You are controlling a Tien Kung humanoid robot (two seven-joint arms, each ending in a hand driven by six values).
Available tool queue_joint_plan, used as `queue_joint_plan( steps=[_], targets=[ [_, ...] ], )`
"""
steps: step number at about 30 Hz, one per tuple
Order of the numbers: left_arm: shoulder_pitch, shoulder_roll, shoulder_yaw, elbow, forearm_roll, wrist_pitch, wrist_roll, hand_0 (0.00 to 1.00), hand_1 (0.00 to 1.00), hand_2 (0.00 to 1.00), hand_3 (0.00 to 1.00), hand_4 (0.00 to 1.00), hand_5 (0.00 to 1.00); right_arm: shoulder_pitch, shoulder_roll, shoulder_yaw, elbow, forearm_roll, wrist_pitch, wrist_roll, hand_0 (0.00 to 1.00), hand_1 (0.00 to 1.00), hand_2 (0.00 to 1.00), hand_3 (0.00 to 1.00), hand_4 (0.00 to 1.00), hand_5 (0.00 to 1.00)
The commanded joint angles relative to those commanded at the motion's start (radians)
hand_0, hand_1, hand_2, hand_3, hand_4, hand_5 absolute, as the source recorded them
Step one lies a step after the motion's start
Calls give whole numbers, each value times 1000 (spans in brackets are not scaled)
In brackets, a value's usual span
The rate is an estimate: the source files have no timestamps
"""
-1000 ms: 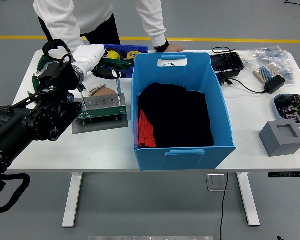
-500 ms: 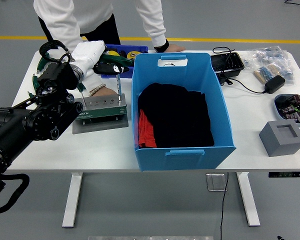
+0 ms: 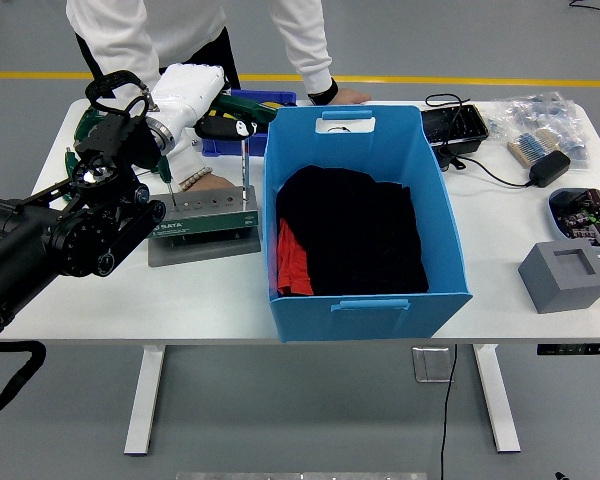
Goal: Lift tool from toolbox,place it in box,lift tool from toolbox,place it in box
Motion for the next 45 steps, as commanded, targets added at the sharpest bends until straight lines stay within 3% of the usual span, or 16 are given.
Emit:
queue_joint_plan(
  steps=[1, 16, 21, 45],
  targets=[
    [-3, 3, 7, -2, 0, 2, -1, 269, 30, 48, 63, 626, 683, 0, 0, 2, 0, -2, 0, 0, 720, 712, 773, 623, 844, 752],
    [-37, 36, 92, -21, 0, 55, -53, 268, 38, 53, 66, 605, 659, -4, 0, 4, 0, -2, 0, -1, 718, 711, 772, 623, 842, 751],
    [-42, 44, 119, -18, -14, 49, -80, 272, 41, 56, 69, 604, 650, -6, 1, 3, 0, -1, 0, 0, 718, 711, 772, 622, 840, 749],
    [-43, 49, 124, -17, -30, 49, -93, 269, 40, 58, 72, 560, 592, -8, 1, -4, 0, 7, 0, 0, 717, 711, 772, 621, 837, 747]
  ],
)
